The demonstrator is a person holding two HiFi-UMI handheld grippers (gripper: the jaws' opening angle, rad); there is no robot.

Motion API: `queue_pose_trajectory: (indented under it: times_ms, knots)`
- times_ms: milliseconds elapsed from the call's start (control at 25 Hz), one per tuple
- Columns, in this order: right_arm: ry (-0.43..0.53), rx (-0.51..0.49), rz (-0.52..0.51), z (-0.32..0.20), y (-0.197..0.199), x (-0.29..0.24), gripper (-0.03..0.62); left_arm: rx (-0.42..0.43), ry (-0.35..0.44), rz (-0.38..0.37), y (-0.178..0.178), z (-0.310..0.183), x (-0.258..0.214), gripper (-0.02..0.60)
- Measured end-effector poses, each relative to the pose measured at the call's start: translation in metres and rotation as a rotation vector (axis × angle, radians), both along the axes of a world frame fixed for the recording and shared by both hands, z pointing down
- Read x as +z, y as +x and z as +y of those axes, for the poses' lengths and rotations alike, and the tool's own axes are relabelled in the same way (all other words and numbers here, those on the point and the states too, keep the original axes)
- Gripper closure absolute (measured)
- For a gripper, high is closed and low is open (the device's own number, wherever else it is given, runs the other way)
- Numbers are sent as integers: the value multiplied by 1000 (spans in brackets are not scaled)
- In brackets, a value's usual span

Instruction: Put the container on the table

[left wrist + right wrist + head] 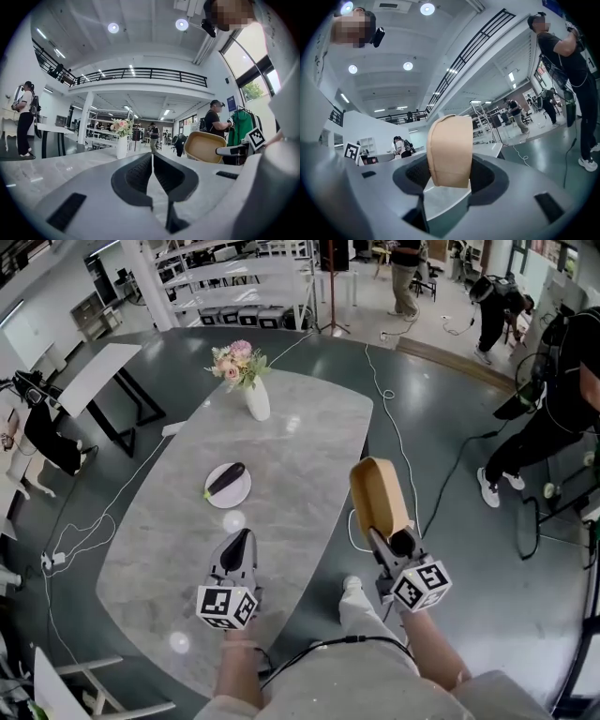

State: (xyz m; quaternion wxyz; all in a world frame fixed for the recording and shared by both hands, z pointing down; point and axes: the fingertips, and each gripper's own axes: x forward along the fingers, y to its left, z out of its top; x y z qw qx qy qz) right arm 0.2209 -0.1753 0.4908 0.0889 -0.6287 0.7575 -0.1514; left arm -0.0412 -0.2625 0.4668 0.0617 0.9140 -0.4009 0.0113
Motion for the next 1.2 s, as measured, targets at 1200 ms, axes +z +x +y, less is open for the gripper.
queue_pose_trajectory:
  times_ms: [1200]
  knots:
    - [-267,-400,-295,-195,17,56,365,-258,-21,-91,62,-100,10,566]
